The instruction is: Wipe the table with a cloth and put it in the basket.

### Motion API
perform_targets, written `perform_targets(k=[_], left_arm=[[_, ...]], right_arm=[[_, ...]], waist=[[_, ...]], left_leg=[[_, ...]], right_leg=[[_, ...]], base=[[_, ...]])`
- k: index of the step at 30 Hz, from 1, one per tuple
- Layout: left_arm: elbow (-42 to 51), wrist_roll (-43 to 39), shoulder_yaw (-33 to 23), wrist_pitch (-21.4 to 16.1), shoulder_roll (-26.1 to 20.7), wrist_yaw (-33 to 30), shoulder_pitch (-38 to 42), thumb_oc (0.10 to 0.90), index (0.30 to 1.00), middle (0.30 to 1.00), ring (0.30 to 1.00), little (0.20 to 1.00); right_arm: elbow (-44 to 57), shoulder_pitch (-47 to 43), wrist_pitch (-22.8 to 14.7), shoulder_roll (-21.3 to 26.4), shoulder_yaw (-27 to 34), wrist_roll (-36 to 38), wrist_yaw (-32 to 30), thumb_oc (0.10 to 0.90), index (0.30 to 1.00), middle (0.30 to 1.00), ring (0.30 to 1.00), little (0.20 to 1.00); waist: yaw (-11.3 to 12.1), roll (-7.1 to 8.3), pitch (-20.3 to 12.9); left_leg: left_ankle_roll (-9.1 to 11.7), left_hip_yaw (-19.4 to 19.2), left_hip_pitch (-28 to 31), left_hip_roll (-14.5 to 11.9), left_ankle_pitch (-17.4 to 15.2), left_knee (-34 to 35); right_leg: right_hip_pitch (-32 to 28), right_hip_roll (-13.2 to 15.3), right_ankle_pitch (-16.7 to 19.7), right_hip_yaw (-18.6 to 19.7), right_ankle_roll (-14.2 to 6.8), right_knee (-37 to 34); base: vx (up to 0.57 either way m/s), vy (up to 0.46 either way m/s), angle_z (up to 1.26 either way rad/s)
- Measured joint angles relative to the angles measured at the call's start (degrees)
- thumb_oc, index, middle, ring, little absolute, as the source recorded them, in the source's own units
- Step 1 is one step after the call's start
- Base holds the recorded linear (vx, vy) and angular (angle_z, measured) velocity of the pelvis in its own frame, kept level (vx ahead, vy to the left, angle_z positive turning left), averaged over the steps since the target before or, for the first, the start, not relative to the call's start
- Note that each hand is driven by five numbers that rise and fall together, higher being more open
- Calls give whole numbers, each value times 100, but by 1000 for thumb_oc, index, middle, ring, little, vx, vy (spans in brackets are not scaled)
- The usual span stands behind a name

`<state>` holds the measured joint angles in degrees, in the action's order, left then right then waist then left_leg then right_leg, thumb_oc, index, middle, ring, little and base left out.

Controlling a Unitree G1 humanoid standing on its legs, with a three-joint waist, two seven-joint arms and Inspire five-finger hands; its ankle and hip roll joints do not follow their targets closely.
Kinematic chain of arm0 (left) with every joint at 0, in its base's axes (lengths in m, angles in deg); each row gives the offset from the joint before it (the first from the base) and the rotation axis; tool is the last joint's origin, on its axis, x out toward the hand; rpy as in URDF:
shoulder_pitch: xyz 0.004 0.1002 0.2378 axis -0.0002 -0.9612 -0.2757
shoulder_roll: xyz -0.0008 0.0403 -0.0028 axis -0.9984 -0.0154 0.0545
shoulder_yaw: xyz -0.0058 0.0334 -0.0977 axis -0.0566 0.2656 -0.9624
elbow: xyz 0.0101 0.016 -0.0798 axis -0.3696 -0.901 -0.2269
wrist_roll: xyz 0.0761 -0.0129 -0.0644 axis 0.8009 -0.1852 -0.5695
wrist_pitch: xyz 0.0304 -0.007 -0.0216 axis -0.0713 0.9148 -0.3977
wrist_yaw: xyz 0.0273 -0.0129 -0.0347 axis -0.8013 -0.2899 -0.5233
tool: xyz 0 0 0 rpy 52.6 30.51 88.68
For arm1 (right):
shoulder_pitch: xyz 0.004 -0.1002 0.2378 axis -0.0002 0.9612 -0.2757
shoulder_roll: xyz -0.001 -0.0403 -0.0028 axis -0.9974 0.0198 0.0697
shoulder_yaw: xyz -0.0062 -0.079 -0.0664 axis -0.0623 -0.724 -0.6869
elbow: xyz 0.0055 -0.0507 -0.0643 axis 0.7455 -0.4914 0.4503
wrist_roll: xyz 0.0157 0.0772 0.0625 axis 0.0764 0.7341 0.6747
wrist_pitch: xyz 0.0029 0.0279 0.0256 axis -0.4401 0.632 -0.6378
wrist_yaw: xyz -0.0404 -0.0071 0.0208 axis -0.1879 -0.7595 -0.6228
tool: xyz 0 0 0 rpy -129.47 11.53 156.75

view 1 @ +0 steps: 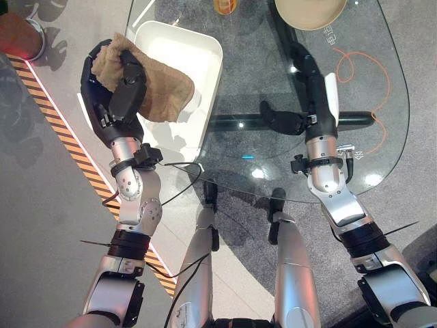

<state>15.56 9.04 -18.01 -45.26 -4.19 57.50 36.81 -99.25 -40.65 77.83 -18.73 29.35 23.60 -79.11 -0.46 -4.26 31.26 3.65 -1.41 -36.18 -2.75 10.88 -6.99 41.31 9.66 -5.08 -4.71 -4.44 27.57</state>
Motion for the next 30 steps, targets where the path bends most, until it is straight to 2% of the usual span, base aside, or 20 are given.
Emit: perform_targets(k=[5, 9, 12, 18, 21, 25, 30], left_arm=[[-352, 312, 1, 1, -354, -116, 57, 100, 300, 300, 300, 200], [-730, 573, -3, 2, -492, -322, 42, 100, 300, 300, 300, 200], [-1004, 802, 35, 15, -749, -356, 85, 100, 300, 300, 300, 200], [-1439, 1054, 50, 62, -1144, -598, 356, 100, 300, 300, 300, 200], [-1724, 1161, 273, 87, -1332, -689, 621, 100, 300, 300, 300, 200], [-2082, 1318, 711, 324, -1588, -706, 947, 100, 300, 300, 300, 200], [-2451, 1476, 1156, 628, -1687, -695, 1290, 100, 300, 300, 300, 200]], right_arm=[[-772, 29, 4, 29, 397, 185, -913, 800, 900, 900, 900, 900], [-1502, 111, -65, 96, 912, 837, -1524, 800, 900, 900, 900, 900], [-2543, 15, -164, 261, 1017, 1266, -1676, 800, 900, 900, 900, 900], [-3737, 116, -203, 401, 1020, 1755, -1763, 800, 900, 900, 900, 900], [-4360, 64, -241, 408, 1042, 1931, -1761, 800, 900, 900, 900, 900], [-5255, -50, -319, 420, 1170, 2143, -1735, 800, 900, 900, 900, 900], [-5756, -58, -302, 441, 1196, 2251, -1582, 800, 900, 900, 900, 900]], waist=[[-87, 0, 0], [-141, 1, 0], [-142, 1, 0], [-146, 1, 0], [-133, 0, -1], [-125, -1, -1], [-203, -1, -1]], left_leg=[[-12, -63, 14, -6, -14, 5], [-17, -108, 19, -17, -17, 12], [-17, -119, 21, -32, -16, 12], [-13, -137, 21, -67, -14, 15], [-11, -141, 17, -79, -14, 41], [3, -210, 21, -101, 4, 110], [2, -260, 14, -108, 6, 120]], right_leg=[[-9, -10, 42, 49, -24, -73], [-27, -22, 102, 75, -38, -163], [-27, -42, 129, 90, -33, -184], [-14, -80, 154, 104, -11, -198], [-1, -97, 167, 110, -7, -225], [10, -139, 236, 182, -22, -334], [22, -142, 254, 201, -30, -390]], base=[[0, 24, -6], [4, 10, -5], [-4, 2, -5], [-7, -4, -2], [-8, 1, -1], [-2, -6, -8], [2, -1, -4]])
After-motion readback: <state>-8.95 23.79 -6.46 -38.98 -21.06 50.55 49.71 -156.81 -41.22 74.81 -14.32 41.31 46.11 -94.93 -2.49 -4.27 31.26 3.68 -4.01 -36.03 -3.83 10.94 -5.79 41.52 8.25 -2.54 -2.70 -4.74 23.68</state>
